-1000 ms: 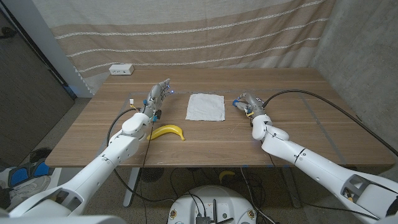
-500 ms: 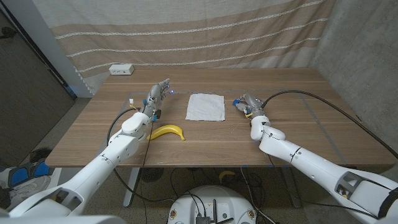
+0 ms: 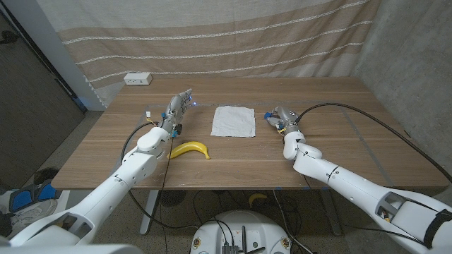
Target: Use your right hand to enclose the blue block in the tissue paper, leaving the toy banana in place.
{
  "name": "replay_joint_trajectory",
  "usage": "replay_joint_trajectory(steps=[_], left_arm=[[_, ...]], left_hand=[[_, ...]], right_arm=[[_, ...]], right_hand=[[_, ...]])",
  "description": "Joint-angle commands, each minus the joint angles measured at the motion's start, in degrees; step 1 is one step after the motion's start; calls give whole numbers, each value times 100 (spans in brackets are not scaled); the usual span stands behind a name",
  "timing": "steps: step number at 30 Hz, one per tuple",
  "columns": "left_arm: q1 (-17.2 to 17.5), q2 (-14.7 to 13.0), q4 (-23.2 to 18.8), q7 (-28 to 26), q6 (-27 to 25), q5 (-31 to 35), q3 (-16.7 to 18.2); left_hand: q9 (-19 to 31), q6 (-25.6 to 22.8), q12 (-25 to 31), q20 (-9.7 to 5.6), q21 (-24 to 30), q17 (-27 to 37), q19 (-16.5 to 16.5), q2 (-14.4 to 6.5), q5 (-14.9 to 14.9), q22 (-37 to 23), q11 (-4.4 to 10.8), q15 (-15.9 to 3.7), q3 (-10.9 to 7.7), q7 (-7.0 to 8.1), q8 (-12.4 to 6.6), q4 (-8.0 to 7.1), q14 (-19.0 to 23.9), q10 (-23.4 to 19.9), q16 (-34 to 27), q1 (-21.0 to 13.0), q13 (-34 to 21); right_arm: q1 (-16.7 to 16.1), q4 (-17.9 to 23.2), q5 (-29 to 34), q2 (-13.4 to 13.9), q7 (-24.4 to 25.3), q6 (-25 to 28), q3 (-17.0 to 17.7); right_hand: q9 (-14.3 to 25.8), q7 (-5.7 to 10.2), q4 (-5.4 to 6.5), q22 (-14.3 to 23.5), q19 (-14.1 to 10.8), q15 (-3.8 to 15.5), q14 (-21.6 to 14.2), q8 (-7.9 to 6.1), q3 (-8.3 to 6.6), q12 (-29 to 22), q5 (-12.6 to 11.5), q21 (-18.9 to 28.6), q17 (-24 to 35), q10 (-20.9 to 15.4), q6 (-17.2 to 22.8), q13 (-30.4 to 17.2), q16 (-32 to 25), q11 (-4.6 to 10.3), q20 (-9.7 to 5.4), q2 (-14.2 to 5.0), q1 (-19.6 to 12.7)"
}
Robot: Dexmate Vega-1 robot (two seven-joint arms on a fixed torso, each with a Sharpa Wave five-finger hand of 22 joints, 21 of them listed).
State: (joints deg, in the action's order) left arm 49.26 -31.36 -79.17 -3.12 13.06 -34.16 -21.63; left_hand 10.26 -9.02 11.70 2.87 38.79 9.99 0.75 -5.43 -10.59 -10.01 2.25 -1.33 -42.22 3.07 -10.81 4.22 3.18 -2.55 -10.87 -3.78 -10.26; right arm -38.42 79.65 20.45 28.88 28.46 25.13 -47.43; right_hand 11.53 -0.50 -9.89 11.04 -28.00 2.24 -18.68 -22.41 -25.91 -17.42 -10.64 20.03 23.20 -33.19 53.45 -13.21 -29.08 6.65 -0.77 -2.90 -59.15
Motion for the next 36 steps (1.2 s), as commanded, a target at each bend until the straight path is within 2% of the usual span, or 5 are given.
replay_joint_trajectory(steps=[1, 14, 36], left_arm=[[-16, 2, 21, 24, -3, -23, 12], [-46, 15, 72, 73, 30, -20, -3], [-64, 41, 119, 84, 44, -36, -4]], left_hand=[[14, -61, -9, 29, -28, 22, 3, -164, 10, -8, 2, 15, -5, -17, -7, 44, 49, -50, -10, 54, -23], [14, -56, -16, 31, -50, 20, 16, -170, 11, -9, 7, 25, -3, -17, 0, 68, 53, -44, -9, 54, -23], [15, -61, -19, 32, -85, 18, 27, -185, 16, -11, 18, 40, 9, -16, 3, 107, 69, -50, -13, 47, -23]], right_arm=[[-48, -209, 3, -26, 522, -742, 57], [-107, -37, 102, 31, 614, -1104, 114], [-12, -137, 274, -15, 449, -1828, 56]], right_hand=[[65, 182, 7, 41, -53, 942, -99, -77, 61, -55, -75, 57, 64, -148, 318, -35, -91, 9, -49, -148, -163], [80, 186, 27, 51, -72, 959, -135, -91, 134, -66, -93, 93, 131, -183, 319, -64, -165, 14, -71, -184, -203], [95, 208, 46, 61, -63, 947, -131, -105, 192, -68, -121, 129, 160, -215, 308, -87, -173, 26, -92, -216, -226]])
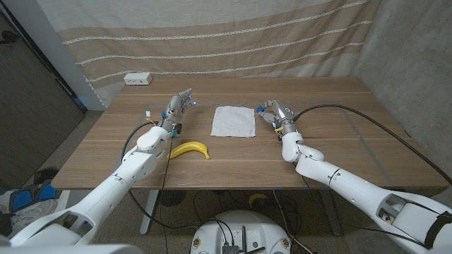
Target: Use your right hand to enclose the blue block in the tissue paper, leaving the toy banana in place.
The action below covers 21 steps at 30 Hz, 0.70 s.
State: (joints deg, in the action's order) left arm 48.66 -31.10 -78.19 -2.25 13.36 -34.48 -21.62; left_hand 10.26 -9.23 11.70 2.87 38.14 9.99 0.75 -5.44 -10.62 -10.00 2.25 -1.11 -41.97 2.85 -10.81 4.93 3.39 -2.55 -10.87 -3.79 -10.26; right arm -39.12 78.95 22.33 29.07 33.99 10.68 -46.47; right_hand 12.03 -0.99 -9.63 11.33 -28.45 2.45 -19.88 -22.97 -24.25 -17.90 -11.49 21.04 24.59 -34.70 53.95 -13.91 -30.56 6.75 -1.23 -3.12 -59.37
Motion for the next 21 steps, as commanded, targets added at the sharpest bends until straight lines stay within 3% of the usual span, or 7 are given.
replay_joint_trajectory(steps=[1, 21], left_arm=[[0, 18, 18, -6, 13, -12, -2], [-1, 31, 44, 9, 10, -34, -2]], left_hand=[[15, -39, -20, 34, -21, 19, 29, -186, 18, -12, 17, 22, -16, 3, 3, 38, 47, -48, -13, 47, -24], [15, -47, -20, 43, -58, 21, 34, -197, 19, -13, 11, 69, -12, -5, 4, 63, 96, -58, -26, 51, -24]], right_arm=[[64, -77, 90, -41, -115, -413, -44], [200, -299, 180, -197, -307, -925, -152]], right_hand=[[46, 260, 20, 33, -17, 928, -10, -48, 28, -17, -37, 30, 22, -58, 255, -18, -23, 21, -47, -194, -206], [55, 266, 27, 37, -3, 929, -13, -55, 65, -18, -56, 58, 23, -96, 238, -29, -3, 7, -51, -208, -219]])
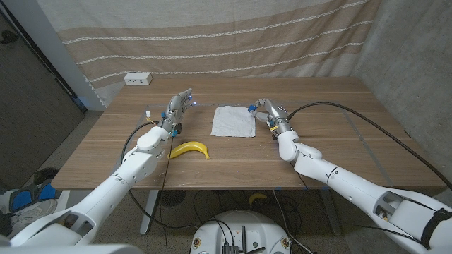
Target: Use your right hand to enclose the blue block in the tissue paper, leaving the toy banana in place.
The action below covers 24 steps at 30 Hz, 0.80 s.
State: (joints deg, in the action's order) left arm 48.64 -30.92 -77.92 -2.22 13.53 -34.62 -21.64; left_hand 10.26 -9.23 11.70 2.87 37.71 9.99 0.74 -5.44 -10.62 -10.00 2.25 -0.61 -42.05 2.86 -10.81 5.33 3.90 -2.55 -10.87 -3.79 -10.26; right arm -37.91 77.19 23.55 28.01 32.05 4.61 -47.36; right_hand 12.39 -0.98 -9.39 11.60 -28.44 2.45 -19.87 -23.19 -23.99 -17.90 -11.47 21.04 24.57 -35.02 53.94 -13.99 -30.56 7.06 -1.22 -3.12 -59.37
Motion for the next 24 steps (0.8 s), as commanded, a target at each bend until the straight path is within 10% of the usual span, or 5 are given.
replay_joint_trajectory(steps=[1, 24], left_arm=[[6, 18, 11, 1, -15, -35, 6], [50, -5, -19, -5, 22, -23, 17]], left_hand=[[16, -48, -19, 45, -16, 21, 36, -196, 19, -13, 11, 20, -5, -4, 3, 25, 49, -60, -27, 50, -24], [16, -47, -23, 78, -57, 26, 45, -209, 22, -15, 37, 73, -6, 3, 7, 51, 99, -61, -36, 52, -25]], right_arm=[[91, -144, 70, -103, -115, -339, -72], [314, -503, 104, -331, -255, -656, -210]], right_hand=[[19, 264, 3, 10, -4, 930, -12, -34, 40, -18, -59, 59, 24, -67, 237, -21, -1, -24, -54, -208, -220], [26, 349, 15, 13, 58, 912, 83, -58, 116, 43, -70, 81, 35, 27, 262, -32, 51, 12, -54, -205, -217]])
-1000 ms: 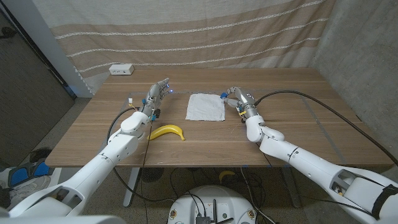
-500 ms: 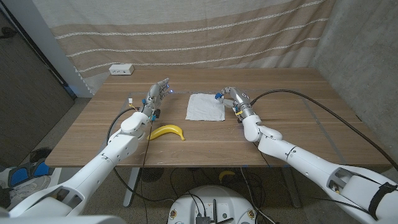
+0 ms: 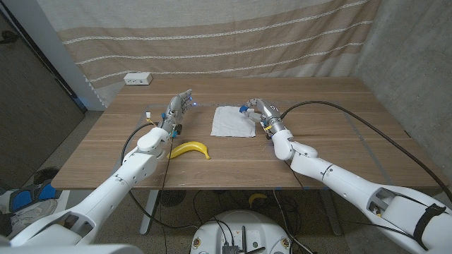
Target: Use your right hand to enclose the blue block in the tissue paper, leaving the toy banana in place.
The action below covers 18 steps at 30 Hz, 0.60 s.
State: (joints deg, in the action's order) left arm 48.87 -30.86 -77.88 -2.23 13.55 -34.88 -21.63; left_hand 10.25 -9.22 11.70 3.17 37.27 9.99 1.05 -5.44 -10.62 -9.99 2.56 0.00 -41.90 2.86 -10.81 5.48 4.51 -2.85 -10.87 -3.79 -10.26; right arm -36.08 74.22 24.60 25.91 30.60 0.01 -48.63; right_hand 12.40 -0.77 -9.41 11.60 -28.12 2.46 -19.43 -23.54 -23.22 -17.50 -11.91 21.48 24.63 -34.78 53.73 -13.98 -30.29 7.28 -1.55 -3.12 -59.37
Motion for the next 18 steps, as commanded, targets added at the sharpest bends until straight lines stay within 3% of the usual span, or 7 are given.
replay_joint_trajectory(steps=[1, 18], left_arm=[[30, -12, -26, -4, 15, -5, 19], [-15, -1, 41, 50, 37, -8, 10]], left_hand=[[16, -45, -23, 47, -15, 26, 15, -209, 22, -16, 5, 10, -21, 2, 8, 38, 40, -31, -36, 52, -25], [16, -45, -28, 53, -42, 29, 23, -208, 22, -16, 9, 10, -27, 4, 9, 47, 99, -20, -49, 62, -25]], right_arm=[[144, -232, -3, -133, -119, -215, -93], [438, -832, -50, -382, -310, -430, -299]], right_hand=[[26, 322, 19, 14, 27, 911, 41, -23, 42, 4, -27, 38, 31, 7, 284, -33, 25, -2, -22, -206, -216], [27, 307, 27, 14, 49, 915, 44, -18, 74, 11, -37, 59, 31, -2, 260, -44, 47, -15, -15, -227, -211]])
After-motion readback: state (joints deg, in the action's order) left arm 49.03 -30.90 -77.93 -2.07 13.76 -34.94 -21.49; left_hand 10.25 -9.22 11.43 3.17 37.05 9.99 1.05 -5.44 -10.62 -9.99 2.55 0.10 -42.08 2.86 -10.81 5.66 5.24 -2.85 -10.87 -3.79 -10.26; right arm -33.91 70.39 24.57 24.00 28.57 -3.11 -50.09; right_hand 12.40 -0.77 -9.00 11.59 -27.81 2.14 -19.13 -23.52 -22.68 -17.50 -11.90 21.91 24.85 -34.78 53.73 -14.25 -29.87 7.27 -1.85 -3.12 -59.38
